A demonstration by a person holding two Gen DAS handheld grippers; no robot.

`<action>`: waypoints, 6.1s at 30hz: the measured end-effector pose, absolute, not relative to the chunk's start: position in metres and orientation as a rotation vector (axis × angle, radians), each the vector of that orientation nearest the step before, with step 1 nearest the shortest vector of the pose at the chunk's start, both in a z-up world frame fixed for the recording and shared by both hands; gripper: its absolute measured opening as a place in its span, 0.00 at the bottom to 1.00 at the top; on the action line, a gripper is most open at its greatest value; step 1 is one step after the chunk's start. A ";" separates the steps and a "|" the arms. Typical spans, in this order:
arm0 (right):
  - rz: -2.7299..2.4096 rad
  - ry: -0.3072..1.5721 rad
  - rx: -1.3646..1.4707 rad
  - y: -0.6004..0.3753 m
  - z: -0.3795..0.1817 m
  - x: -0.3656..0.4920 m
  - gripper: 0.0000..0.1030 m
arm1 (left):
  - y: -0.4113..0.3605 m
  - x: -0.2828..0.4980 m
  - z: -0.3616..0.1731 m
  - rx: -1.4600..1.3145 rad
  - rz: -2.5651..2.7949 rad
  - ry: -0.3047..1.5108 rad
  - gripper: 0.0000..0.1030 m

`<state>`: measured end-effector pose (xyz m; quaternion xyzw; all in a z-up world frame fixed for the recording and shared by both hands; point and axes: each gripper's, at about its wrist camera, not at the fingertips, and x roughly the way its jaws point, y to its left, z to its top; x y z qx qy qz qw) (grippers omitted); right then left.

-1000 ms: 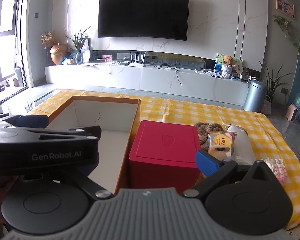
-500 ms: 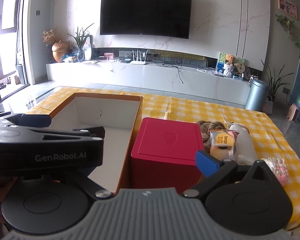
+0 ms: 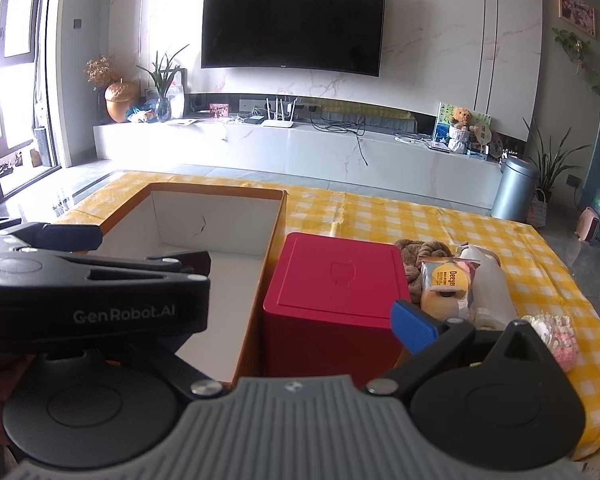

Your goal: Organize soft objects

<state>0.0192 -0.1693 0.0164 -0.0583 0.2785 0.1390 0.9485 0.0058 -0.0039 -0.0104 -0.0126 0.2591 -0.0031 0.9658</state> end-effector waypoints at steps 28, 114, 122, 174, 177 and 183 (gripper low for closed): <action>0.152 0.492 -0.028 -0.307 0.037 0.014 0.98 | 0.012 0.010 0.012 0.056 0.007 0.504 1.00; 0.145 0.719 0.129 -0.447 0.002 0.031 0.01 | -0.265 0.142 -0.096 0.524 -0.494 0.998 1.00; 0.149 0.723 0.162 -0.455 -0.006 0.034 0.01 | -0.272 0.158 -0.122 0.473 -0.518 1.134 1.00; 0.231 0.795 0.086 -0.396 -0.017 0.049 0.02 | -0.136 0.109 0.036 0.232 -0.634 0.840 0.85; 0.212 0.770 0.097 -0.396 -0.008 0.046 0.02 | -0.120 0.098 0.039 0.156 -0.604 0.787 0.85; 0.191 0.713 0.101 -0.394 0.013 0.035 0.02 | -0.091 0.071 0.047 0.089 -0.517 0.713 0.85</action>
